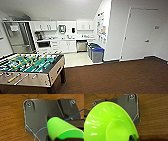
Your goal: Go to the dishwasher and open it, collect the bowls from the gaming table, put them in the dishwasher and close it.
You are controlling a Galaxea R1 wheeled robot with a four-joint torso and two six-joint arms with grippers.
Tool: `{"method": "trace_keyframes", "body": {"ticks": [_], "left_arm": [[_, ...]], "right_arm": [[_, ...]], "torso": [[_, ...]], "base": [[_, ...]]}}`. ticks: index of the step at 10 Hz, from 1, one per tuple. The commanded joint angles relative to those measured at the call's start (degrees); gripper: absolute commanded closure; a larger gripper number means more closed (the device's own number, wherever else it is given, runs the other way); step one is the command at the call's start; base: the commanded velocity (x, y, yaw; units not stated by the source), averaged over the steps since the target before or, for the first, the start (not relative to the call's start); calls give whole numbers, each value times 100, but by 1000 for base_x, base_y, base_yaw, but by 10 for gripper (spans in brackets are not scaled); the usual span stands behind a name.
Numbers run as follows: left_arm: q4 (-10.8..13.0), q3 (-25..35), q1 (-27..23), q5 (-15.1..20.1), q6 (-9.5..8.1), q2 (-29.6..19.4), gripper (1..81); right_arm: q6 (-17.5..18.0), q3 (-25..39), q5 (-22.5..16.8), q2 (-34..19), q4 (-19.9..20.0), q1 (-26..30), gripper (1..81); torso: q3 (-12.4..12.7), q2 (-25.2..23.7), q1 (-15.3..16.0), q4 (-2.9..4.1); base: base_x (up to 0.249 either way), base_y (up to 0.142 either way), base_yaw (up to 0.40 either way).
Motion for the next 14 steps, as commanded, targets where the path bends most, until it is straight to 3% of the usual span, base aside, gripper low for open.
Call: {"method": "trace_keyframes", "body": {"ticks": [1, 14], "left_arm": [[39, 6, -266, 326, 28, -41, 811], [48, 6, -266, 326, 28, -41, 811]], "right_arm": [[-15, -34, -263, -110, -56, 187, 811], [-15, -78, -281, -92, -30, 205, 811]], "torso": [[0, 0, 0, 0], [-2, 2, 2, 0]], "base": [[156, 0, 0], [156, 0, 0]]}}
